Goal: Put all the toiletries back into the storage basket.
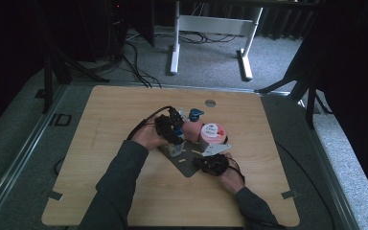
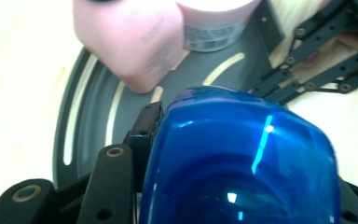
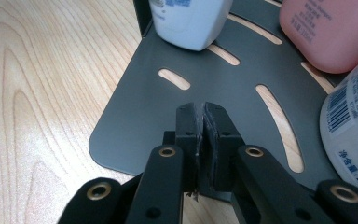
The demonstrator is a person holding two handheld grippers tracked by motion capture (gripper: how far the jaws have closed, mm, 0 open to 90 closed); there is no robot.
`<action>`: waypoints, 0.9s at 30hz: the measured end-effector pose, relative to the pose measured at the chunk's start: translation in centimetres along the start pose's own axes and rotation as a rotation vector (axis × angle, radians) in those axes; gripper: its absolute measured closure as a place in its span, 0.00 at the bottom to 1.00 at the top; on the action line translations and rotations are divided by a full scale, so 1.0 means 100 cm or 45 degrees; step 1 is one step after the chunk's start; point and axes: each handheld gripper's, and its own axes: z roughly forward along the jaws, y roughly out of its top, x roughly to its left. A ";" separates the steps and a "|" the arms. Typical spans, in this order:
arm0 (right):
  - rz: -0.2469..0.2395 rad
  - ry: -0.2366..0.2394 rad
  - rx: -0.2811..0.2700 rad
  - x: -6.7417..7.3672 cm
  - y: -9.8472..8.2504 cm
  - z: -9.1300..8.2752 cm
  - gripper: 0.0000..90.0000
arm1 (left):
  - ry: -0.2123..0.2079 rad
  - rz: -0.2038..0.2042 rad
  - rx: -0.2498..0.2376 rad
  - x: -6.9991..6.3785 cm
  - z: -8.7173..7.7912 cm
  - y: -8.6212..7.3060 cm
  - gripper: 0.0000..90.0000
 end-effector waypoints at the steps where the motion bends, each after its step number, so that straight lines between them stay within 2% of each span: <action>1: 0.001 0.000 0.000 0.000 0.000 0.000 0.94 | 0.002 0.001 0.004 0.002 0.000 0.000 0.62; 11: -0.003 0.000 0.001 0.000 0.000 0.000 0.94 | 0.054 -0.091 -0.002 0.013 0.004 0.001 0.62; 21: -0.003 0.000 0.003 0.000 0.000 0.000 0.94 | 0.101 -0.106 0.026 0.020 0.003 0.008 0.62; 25: -0.004 0.000 0.003 0.000 0.000 0.000 0.94 | 0.132 -0.150 0.007 0.024 0.003 0.010 0.62; 27: -0.004 0.000 0.003 0.000 0.000 0.000 0.94 | 0.165 -0.165 0.003 0.024 0.004 0.011 0.62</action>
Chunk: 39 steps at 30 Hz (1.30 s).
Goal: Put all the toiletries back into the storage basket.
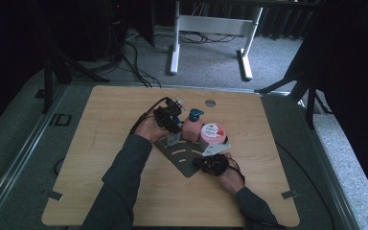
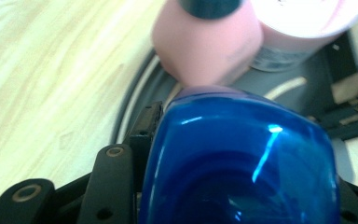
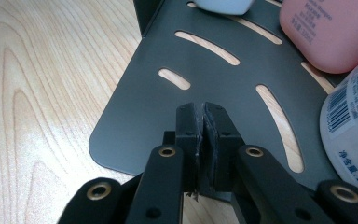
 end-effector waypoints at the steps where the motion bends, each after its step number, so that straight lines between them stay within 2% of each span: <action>1: 0.000 0.000 0.000 0.000 0.000 0.000 0.94 | 0.004 -0.007 0.000 0.000 0.000 0.001 0.62; 16: -0.003 0.000 -0.001 0.000 0.000 0.000 0.94 | 0.056 -0.138 -0.026 0.012 0.007 0.004 0.62; 20: -0.001 0.000 -0.002 0.000 0.000 0.000 0.94 | 0.065 -0.159 -0.035 0.014 0.008 0.004 0.62; 30: 0.000 0.003 0.000 0.000 0.000 0.000 0.94 | 0.062 -0.192 -0.056 0.018 0.015 0.008 0.62; 39: 0.000 0.003 0.001 0.000 0.000 0.000 0.94 | 0.063 -0.188 -0.081 0.018 0.018 0.012 0.62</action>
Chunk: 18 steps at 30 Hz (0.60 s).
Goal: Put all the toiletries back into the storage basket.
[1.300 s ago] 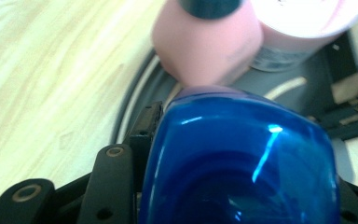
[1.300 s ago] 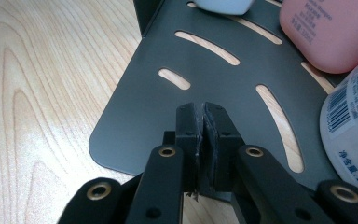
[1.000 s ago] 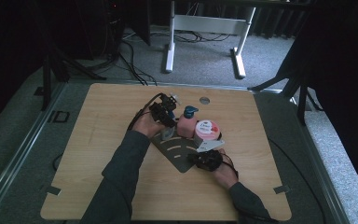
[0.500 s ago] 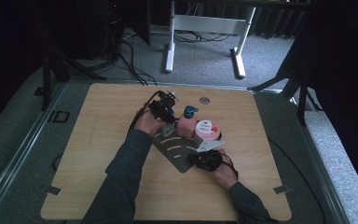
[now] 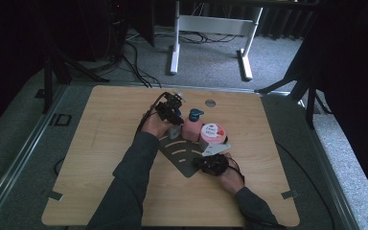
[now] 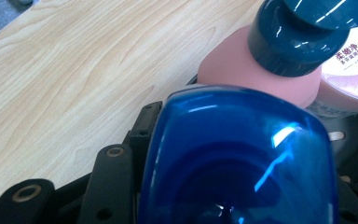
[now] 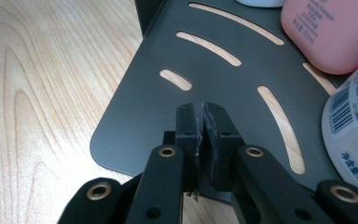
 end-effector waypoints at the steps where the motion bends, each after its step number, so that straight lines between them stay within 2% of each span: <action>1: 0.000 0.001 -0.001 0.000 0.000 0.000 0.94 | 0.000 -0.004 -0.002 0.000 0.000 0.000 0.62; 6: -0.001 -0.002 -0.001 0.000 0.000 0.000 0.94 | -0.001 -0.005 -0.004 0.000 0.002 0.003 0.62; 9: -0.002 0.001 -0.002 0.000 0.000 0.000 0.94 | 0.011 0.012 0.009 -0.003 0.004 0.007 0.62; 18: -0.003 0.000 0.000 0.000 0.000 0.000 0.94 | 0.006 0.010 -0.007 -0.003 0.007 0.011 0.62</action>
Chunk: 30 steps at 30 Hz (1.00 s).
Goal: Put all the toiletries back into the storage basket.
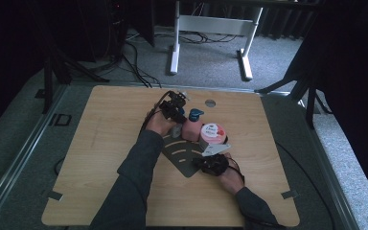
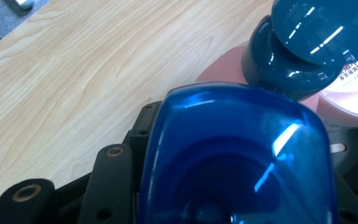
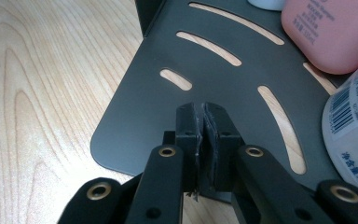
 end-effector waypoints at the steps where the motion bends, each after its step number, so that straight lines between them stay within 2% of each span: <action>1: -0.001 0.000 0.000 0.000 0.000 0.000 0.94 | -0.003 0.000 0.001 0.000 0.000 0.000 0.62; 14: 0.000 0.000 0.000 0.000 0.000 0.000 0.94 | -0.010 -0.022 -0.023 0.003 0.003 0.001 0.62; 18: -0.002 -0.003 0.002 0.000 0.000 0.000 0.94 | -0.014 -0.049 -0.026 0.005 0.003 0.000 0.61; 23: -0.001 -0.002 0.001 0.000 0.000 0.000 0.94 | -0.062 -0.082 -0.030 0.008 0.003 -0.001 0.59; 29: 0.001 -0.001 0.002 0.001 0.000 0.000 0.94 | -0.076 -0.101 -0.061 0.011 0.001 -0.008 0.43; 30: 0.001 -0.001 0.001 0.001 0.000 0.000 0.94 | -0.065 -0.099 -0.060 0.011 0.000 -0.009 0.41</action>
